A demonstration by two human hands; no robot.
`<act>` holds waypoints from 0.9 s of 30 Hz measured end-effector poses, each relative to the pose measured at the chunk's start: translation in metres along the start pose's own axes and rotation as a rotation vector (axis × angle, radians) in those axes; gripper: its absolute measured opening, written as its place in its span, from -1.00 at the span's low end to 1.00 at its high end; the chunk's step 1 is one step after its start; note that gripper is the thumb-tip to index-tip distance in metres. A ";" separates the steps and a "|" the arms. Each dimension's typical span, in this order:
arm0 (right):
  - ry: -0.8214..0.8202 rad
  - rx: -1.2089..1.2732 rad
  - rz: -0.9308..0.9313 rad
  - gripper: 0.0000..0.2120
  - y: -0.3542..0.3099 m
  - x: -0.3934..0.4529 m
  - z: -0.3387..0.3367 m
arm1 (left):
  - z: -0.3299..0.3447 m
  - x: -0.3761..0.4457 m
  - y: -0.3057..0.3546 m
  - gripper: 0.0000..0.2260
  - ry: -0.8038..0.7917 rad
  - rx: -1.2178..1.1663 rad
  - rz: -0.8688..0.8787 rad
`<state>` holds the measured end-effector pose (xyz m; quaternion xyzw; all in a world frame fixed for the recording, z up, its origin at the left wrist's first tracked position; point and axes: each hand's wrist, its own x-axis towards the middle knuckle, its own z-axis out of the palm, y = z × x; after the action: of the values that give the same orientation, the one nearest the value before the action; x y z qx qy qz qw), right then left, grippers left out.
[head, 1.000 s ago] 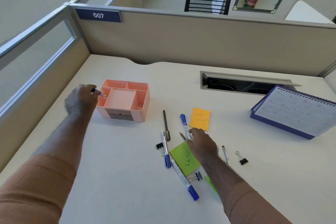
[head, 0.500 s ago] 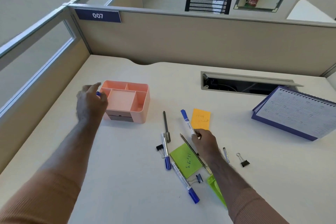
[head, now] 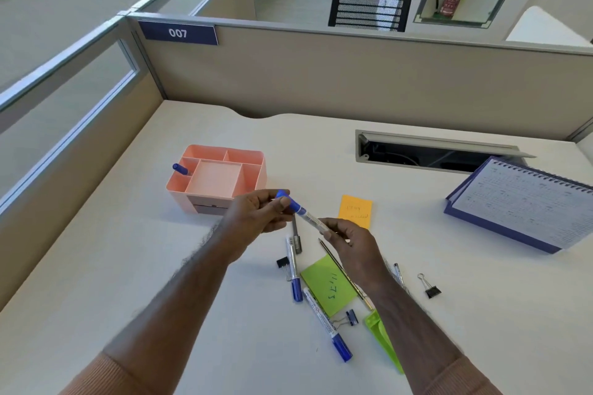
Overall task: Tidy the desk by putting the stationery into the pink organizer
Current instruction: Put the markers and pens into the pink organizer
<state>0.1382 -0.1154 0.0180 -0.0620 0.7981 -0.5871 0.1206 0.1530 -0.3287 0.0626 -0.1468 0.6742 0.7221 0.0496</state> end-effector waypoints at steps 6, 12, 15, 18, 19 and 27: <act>-0.015 -0.066 -0.042 -0.76 -0.004 0.000 0.000 | -0.007 0.000 0.009 -0.84 0.041 0.002 -0.004; 0.056 -0.084 0.030 -0.77 0.005 -0.006 -0.019 | -0.081 0.016 0.040 -0.93 0.372 0.268 0.200; 0.083 -0.084 0.074 -0.76 0.014 -0.014 -0.032 | -0.131 0.023 0.057 -0.84 0.643 0.517 0.343; 0.106 -0.087 0.120 -0.77 0.023 -0.024 -0.043 | -0.165 0.031 0.065 -0.75 0.801 0.738 0.432; 0.107 -0.093 0.133 -0.77 0.026 -0.026 -0.045 | -0.172 0.032 0.066 -0.74 0.825 0.781 0.435; -0.085 -0.394 0.164 -0.84 0.027 -0.060 -0.029 | -0.176 0.055 0.045 -0.77 0.820 1.063 0.419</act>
<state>0.1896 -0.0657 0.0079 -0.0441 0.8939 -0.4050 0.1869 0.1146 -0.5136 0.0817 -0.2303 0.9141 0.1756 -0.2838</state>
